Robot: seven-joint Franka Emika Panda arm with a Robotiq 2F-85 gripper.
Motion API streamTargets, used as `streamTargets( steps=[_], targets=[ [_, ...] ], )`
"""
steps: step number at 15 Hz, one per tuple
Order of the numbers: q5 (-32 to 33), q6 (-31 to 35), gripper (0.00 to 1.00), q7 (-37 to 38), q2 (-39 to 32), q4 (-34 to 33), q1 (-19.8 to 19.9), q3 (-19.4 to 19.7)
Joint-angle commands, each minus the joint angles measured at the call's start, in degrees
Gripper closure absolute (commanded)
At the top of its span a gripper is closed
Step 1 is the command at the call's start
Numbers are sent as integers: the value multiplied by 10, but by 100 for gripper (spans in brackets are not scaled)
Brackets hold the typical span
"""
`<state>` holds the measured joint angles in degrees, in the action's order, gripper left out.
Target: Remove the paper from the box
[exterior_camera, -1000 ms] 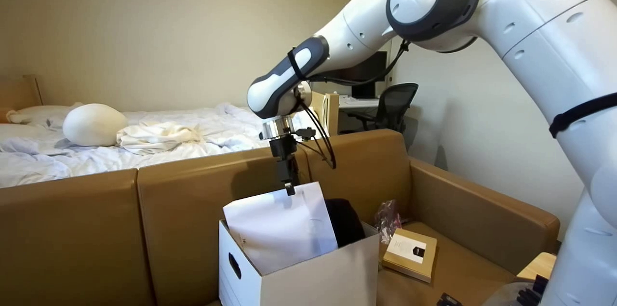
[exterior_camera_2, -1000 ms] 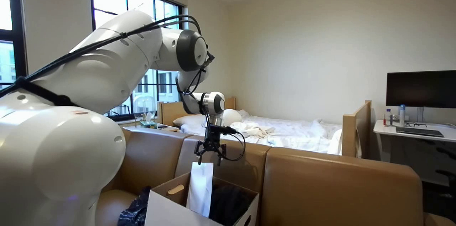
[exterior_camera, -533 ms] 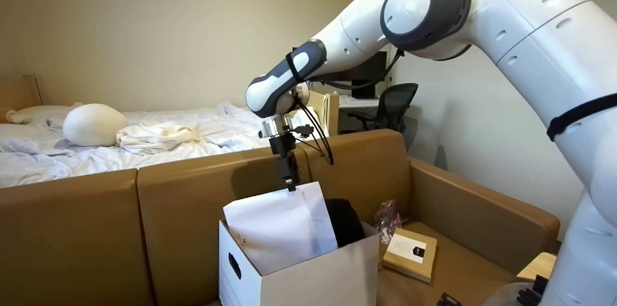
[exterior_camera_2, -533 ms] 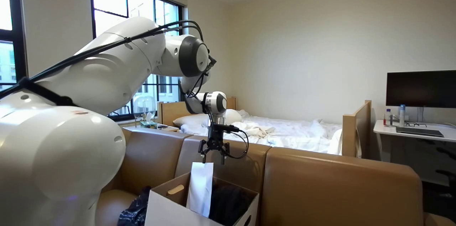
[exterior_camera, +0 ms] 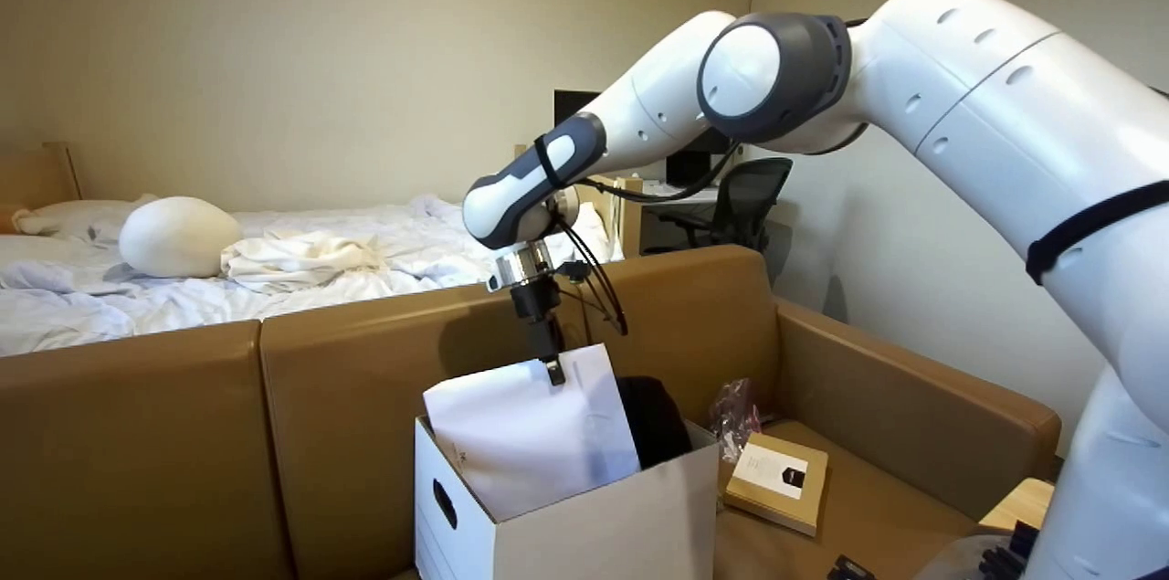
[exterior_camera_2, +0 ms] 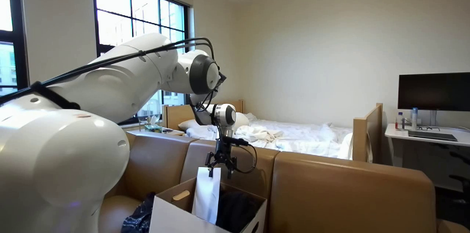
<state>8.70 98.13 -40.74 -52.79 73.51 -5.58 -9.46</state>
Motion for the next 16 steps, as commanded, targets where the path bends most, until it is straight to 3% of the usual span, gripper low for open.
streamTargets(
  steps=[1,2,6,12,14,16],
  targets=[
    [-2,-18,25,-6,-35,-43,-1,0],
    [0,-12,26,0,-38,-45,-3,2],
    [1,2,54,4,-20,-32,-4,1],
    [1,-153,93,-95,-38,-81,-5,-12],
    [3,-180,97,-103,-40,-90,-8,-9],
    [3,-186,94,-101,-38,-92,-9,-7]
  ],
)
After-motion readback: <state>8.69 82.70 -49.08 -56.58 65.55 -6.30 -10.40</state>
